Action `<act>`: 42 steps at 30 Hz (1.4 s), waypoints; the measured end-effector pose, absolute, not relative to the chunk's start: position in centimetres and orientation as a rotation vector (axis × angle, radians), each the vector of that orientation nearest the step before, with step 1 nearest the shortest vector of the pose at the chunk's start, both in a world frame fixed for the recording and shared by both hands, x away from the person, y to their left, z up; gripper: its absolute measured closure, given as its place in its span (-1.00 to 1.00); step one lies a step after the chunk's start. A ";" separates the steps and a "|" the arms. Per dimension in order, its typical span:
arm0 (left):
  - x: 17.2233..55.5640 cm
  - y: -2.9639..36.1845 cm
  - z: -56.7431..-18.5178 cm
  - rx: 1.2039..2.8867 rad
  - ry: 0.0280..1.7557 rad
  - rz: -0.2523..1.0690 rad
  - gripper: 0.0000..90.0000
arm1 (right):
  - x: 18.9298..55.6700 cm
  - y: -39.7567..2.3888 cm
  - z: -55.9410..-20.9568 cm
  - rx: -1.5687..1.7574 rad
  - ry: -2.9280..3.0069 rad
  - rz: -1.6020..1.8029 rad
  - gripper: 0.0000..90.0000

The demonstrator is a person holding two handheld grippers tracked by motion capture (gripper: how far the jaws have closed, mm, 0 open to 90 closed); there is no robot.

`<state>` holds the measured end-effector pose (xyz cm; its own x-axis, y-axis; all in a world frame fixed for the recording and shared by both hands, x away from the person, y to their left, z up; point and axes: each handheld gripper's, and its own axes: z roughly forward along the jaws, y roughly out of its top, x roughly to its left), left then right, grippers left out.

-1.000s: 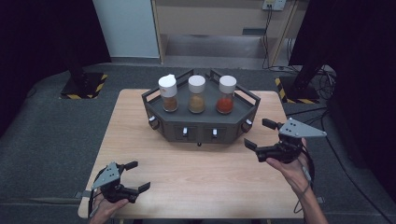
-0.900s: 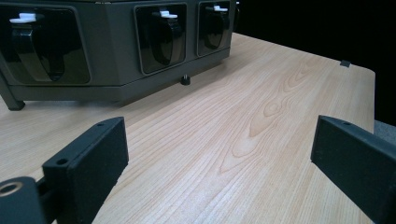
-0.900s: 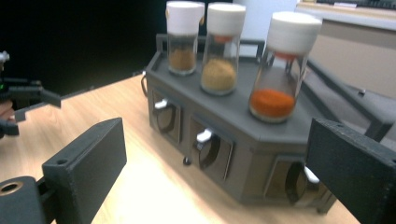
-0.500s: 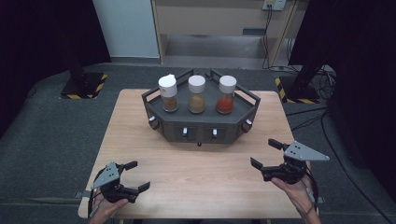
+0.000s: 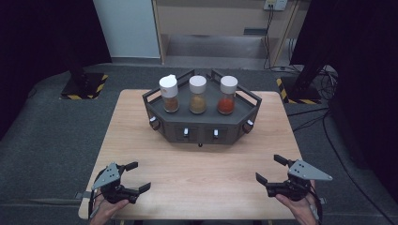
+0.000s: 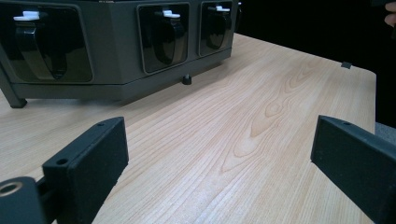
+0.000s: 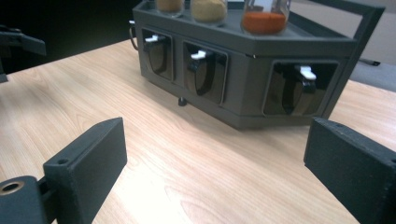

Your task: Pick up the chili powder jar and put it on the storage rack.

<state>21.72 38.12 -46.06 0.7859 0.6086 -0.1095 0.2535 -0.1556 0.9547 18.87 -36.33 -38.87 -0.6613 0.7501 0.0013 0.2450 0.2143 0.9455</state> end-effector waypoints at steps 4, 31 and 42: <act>21.7 38.1 -46.1 1.738 0.677 0.358 -0.94 | 18.8 -36.7 -39.7 0.938 2.038 1.457 -0.87; 21.8 38.0 -45.9 1.749 0.654 0.363 -0.94 | 18.8 -37.2 -42.5 0.949 2.036 1.455 -0.86; 21.8 38.0 -45.9 1.749 0.654 0.363 -0.94 | 18.9 -37.2 -42.6 0.962 2.043 1.453 -0.86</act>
<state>21.84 37.99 -45.92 0.7951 0.5994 -0.0926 0.2387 -0.1689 0.9563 18.88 -37.24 -42.56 -0.6540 0.7558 0.0325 0.2790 0.2010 0.9390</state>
